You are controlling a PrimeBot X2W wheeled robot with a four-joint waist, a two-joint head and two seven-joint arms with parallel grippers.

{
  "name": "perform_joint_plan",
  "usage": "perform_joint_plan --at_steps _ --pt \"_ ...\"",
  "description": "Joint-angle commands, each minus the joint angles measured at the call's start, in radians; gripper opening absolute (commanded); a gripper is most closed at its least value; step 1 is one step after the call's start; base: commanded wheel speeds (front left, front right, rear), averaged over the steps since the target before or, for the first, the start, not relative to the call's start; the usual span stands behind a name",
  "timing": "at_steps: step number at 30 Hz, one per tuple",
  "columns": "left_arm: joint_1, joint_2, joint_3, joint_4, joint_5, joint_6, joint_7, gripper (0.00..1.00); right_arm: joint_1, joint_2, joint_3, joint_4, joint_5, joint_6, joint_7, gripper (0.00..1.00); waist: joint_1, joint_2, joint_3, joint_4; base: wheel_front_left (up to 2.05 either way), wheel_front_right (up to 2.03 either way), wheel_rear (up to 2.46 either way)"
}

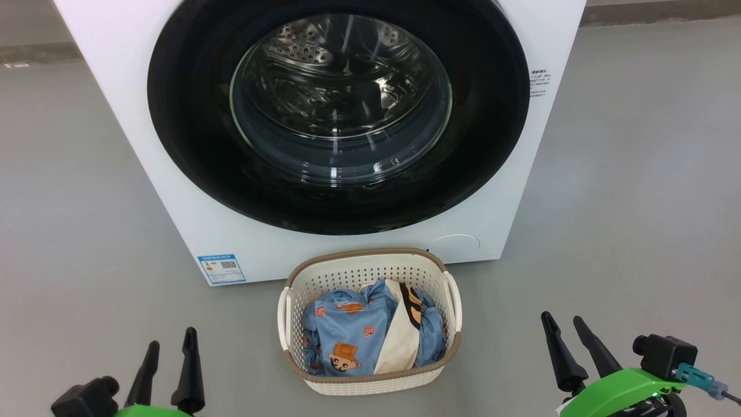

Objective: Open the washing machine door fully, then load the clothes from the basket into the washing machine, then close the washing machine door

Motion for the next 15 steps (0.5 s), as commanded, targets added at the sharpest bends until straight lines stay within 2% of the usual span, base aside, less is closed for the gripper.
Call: perform_joint_plan --at_steps 1,15 --pt "-0.032 0.021 0.021 -0.030 0.044 0.002 -0.017 1.00 -0.031 -0.012 0.018 -0.018 -0.043 0.008 -0.017 1.00 -0.0001 -0.0001 -0.001 -0.001 0.00 0.00 0.00" --pt "-0.031 0.024 0.028 -0.029 0.192 0.001 -0.058 1.00 -0.014 -0.017 0.010 -0.012 -0.197 0.009 -0.058 1.00 -0.0001 -0.0001 -0.002 -0.019 0.00 0.00 0.00"
